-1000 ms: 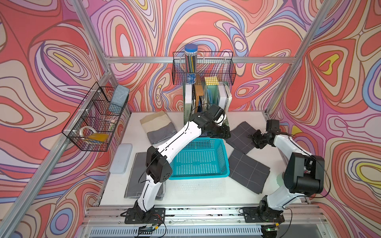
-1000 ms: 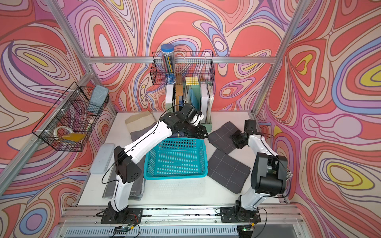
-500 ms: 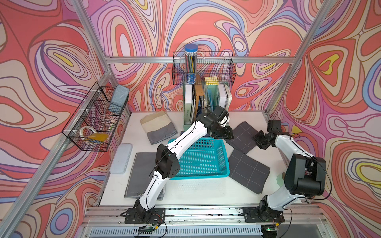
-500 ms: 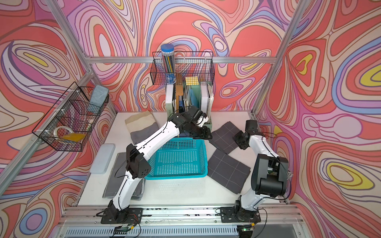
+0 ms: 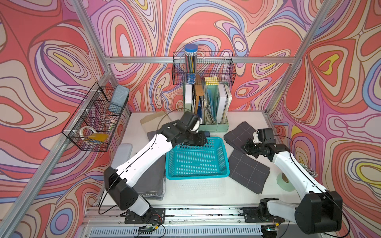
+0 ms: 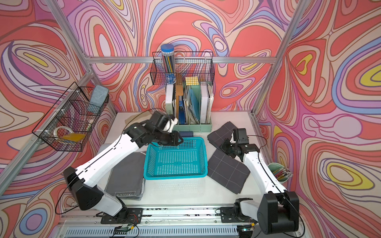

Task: Put the folded pillowcase in the basket
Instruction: Adjust the basket at the center of the board.

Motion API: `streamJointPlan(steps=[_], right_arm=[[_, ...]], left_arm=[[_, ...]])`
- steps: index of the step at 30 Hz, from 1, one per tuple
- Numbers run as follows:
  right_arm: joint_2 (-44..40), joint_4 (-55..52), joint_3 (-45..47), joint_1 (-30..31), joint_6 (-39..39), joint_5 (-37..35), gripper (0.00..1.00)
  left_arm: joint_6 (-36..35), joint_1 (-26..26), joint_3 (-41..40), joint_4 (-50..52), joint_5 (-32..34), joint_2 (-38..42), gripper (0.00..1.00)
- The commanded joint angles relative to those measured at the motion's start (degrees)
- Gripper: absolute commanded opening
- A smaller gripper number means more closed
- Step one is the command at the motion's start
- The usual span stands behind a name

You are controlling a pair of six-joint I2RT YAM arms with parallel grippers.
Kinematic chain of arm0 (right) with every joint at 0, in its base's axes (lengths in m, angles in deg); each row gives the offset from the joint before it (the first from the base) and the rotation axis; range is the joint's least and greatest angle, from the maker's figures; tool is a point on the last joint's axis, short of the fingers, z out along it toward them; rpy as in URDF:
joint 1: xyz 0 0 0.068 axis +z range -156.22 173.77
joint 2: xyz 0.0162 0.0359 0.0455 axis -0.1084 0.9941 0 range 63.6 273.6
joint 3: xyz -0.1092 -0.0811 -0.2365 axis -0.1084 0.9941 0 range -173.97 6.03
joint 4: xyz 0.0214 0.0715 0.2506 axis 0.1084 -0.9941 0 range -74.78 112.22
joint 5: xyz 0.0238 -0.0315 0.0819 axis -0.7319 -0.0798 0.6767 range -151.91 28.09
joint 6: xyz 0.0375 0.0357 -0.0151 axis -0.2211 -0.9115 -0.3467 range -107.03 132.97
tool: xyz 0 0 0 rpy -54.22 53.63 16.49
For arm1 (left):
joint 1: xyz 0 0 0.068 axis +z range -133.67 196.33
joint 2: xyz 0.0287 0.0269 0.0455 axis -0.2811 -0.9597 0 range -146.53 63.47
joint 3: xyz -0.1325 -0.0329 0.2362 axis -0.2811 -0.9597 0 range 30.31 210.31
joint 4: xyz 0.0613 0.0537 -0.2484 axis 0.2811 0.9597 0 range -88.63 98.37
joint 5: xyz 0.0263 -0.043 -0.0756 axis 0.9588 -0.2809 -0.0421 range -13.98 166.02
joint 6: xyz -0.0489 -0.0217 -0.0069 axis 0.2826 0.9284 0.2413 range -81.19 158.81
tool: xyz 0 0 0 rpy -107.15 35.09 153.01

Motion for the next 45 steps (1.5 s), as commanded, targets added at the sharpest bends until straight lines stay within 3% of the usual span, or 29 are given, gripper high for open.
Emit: streamJointPlan(steps=[1,3,5,8,13,16,20,25,28,40,45], right_arm=[[0.26,-1.03,-3.39,4.3,0.77,0.32,0.0],[2.7,-2.35,-6.38,8.36,2.25,-0.63,0.04],[5.02,-2.35,-7.53,10.44,3.38,-1.13,0.32],[8.42,-1.35,-7.47,10.74,5.29,-0.04,0.47],[14.65,-3.82,-9.93,13.39,11.08,-2.85,0.54],[17.37,-2.32,-9.69,13.86,12.46,-0.65,0.55],[20.52,-1.39,-10.13,14.53,13.8,-0.61,0.51],[23.05,-2.95,-11.73,14.62,14.17,-2.55,0.23],[22.19,-4.45,-12.35,14.6,14.49,-4.83,0.13],[21.21,-12.71,-13.72,14.37,17.96,-22.37,0.09],[19.12,-13.31,-16.2,13.35,19.02,-24.36,0.11]], left_arm=[[0.44,7.94,-6.0,6.24,5.88,4.0,0.4],[-1.09,11.36,-7.67,8.68,7.1,5.28,0.42],[-2.83,13.89,-8.67,10.6,7.87,5.32,0.47],[-3.86,18.48,-12.47,9.4,6.14,5.28,0.51],[-6.83,27.26,-14.36,10.38,7.97,2.89,0.52],[-8.2,31.79,-15.18,9.94,6.34,1.87,0.52],[-10.68,35.14,-14.58,10.76,6.62,0.18,0.52],[-11.06,35.84,-14.15,10.48,5.21,-0.29,0.52],[-11.21,35.84,-13.74,10.38,4.29,-0.35,0.53],[-12.34,35.84,-13.56,10.29,3.59,-1.38,0.53],[-12.83,35.84,-13.51,10.05,2.56,-1.89,0.53]])
